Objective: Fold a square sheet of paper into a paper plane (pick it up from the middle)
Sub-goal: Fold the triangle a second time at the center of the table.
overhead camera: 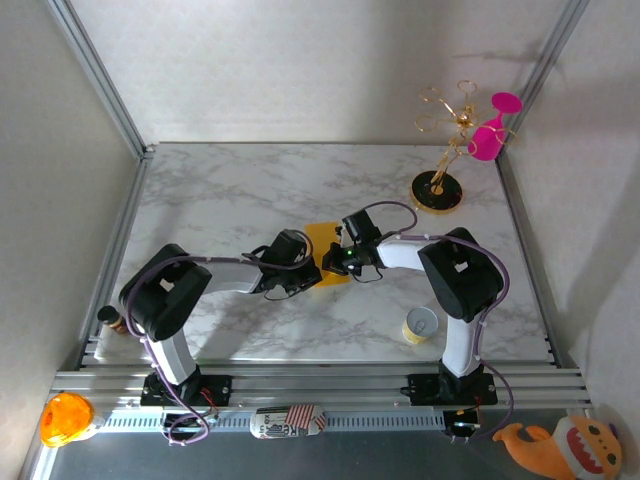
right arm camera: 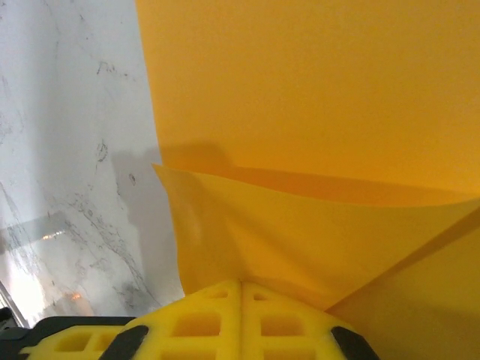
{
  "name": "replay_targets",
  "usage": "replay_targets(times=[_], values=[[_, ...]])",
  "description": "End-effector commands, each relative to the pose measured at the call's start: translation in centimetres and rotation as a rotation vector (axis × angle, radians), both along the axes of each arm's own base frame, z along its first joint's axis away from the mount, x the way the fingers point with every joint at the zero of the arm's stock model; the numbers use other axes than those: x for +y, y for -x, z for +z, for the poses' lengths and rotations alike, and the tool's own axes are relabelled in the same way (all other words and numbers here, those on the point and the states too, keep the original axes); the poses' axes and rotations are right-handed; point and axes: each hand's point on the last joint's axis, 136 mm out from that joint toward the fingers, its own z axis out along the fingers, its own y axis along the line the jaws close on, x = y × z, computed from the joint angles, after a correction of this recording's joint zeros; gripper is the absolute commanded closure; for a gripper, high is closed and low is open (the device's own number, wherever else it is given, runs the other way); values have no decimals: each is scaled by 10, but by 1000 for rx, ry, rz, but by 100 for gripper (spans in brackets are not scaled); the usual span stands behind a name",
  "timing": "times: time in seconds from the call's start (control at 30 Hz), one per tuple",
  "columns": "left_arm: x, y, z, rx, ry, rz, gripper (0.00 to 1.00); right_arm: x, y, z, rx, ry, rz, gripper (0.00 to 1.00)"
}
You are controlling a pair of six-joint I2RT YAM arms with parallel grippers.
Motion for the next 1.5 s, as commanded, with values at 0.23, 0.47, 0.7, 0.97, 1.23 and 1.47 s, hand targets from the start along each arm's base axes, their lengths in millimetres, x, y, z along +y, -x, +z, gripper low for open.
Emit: replay_targets(times=[0.23, 0.47, 0.7, 0.97, 1.23, 1.47], values=[[12, 12, -15, 47, -36, 36, 100, -11, 10, -19, 50, 63, -8, 100], [1, -12, 19, -48, 0, 47, 99, -11, 10, -18, 48, 61, -11, 100], [11, 1, -20, 47, -56, 67, 100, -11, 12, -18, 50, 53, -10, 100], [35, 24, -43, 116, -129, 100, 100, -18, -5, -12, 0, 50, -2, 100], [48, 40, -52, 159, -150, 125, 100, -54, -58, -10, -31, 16, -101, 100], [33, 29, -33, 115, -100, 82, 100, -71, -97, 16, -104, 39, -178, 100]])
